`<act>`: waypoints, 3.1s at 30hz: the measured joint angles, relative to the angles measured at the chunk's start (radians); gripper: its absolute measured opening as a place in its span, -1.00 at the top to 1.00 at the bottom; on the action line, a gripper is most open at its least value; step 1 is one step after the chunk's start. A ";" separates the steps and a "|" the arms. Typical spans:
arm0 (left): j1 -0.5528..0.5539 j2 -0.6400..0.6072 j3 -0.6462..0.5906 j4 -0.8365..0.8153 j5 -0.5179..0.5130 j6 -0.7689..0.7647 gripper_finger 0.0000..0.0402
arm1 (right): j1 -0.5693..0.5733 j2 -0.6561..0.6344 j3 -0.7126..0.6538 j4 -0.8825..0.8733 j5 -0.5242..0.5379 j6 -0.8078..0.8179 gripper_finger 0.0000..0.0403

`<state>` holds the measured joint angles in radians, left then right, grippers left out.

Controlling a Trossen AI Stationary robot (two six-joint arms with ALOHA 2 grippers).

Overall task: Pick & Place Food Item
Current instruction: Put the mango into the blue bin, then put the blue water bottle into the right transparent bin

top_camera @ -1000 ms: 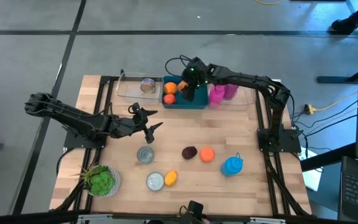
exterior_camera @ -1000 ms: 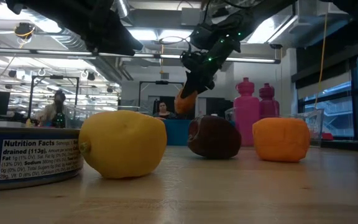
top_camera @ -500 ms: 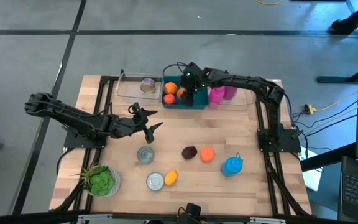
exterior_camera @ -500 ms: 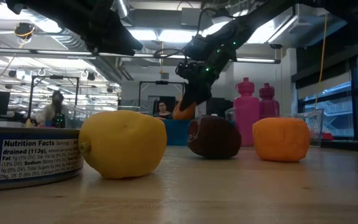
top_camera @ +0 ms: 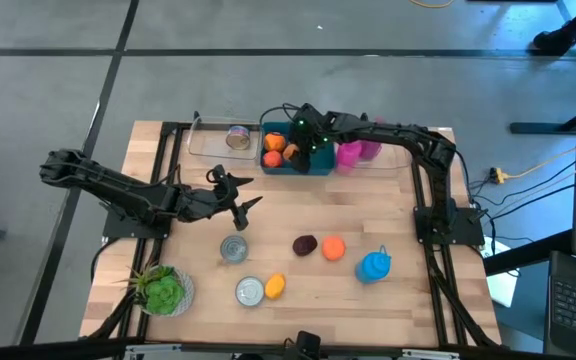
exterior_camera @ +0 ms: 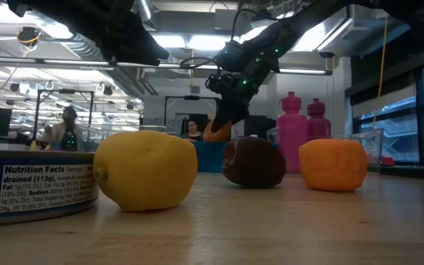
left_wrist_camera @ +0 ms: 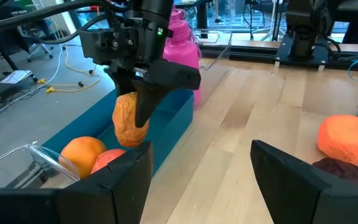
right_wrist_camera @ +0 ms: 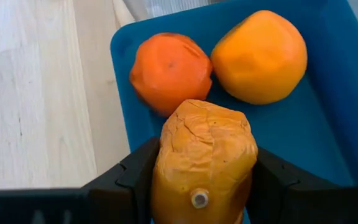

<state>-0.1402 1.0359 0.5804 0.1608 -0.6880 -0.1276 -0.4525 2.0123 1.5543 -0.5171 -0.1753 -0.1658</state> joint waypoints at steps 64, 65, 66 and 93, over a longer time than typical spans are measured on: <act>0.000 0.000 0.000 -0.003 0.001 0.002 -0.30 | 0.031 0.065 0.000 0.038 -0.001 -0.027 -0.55; 0.000 0.000 0.000 -0.004 0.001 0.002 -0.30 | 0.031 0.065 0.000 0.039 -0.001 -0.027 -0.55; 0.000 0.000 0.000 -0.004 0.001 0.001 -0.30 | 0.031 0.065 0.000 0.040 -0.001 -0.027 -0.55; 0.000 0.000 0.000 -0.060 0.000 -0.018 -0.30 | 0.098 -0.354 -0.384 0.486 -0.124 0.212 -0.42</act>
<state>-0.1402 1.0363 0.5804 0.1009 -0.6876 -0.1455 -0.3548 1.6586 1.1705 -0.0306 -0.2996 0.0464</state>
